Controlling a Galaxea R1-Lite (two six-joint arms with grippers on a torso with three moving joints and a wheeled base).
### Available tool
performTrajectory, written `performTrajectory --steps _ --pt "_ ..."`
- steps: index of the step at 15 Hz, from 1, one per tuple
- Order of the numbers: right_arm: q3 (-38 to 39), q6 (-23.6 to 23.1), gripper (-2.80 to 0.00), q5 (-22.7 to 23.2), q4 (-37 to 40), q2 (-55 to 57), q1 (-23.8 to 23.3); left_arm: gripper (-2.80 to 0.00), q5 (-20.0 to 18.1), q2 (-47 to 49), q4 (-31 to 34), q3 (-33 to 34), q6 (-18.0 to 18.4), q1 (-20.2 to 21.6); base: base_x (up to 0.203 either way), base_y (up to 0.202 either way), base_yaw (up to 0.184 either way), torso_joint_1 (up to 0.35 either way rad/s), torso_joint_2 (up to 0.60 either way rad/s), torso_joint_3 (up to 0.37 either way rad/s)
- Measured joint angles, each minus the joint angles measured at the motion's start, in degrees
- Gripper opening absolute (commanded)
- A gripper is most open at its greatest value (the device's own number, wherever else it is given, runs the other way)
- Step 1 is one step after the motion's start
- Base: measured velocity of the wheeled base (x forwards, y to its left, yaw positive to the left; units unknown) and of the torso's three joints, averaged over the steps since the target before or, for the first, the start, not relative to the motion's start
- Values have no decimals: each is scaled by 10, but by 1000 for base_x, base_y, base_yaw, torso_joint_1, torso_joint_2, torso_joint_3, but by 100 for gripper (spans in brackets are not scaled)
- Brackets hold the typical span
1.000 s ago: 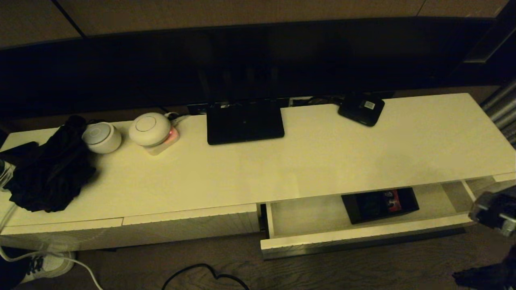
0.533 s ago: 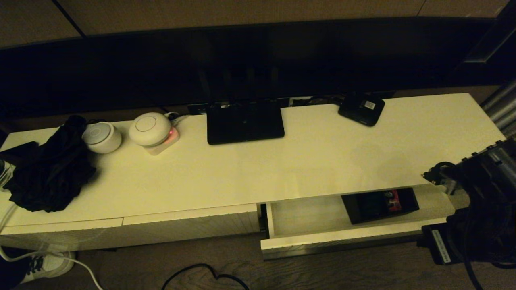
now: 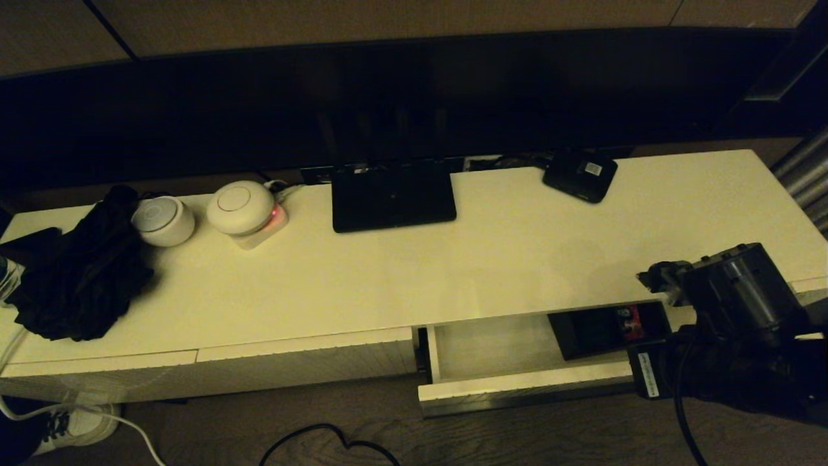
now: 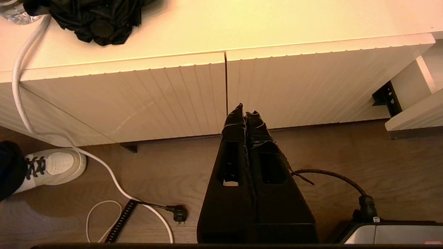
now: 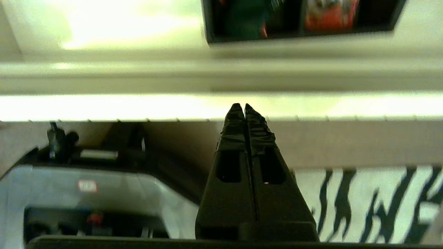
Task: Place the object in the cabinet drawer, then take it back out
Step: Open the drawer
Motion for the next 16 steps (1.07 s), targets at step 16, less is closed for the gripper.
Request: performTrajectory --steps 16 --pt "72 -110 -280 -26 -303 98 -19 -280 0 0 0 0 0 0 0 0 0 0 0 0"
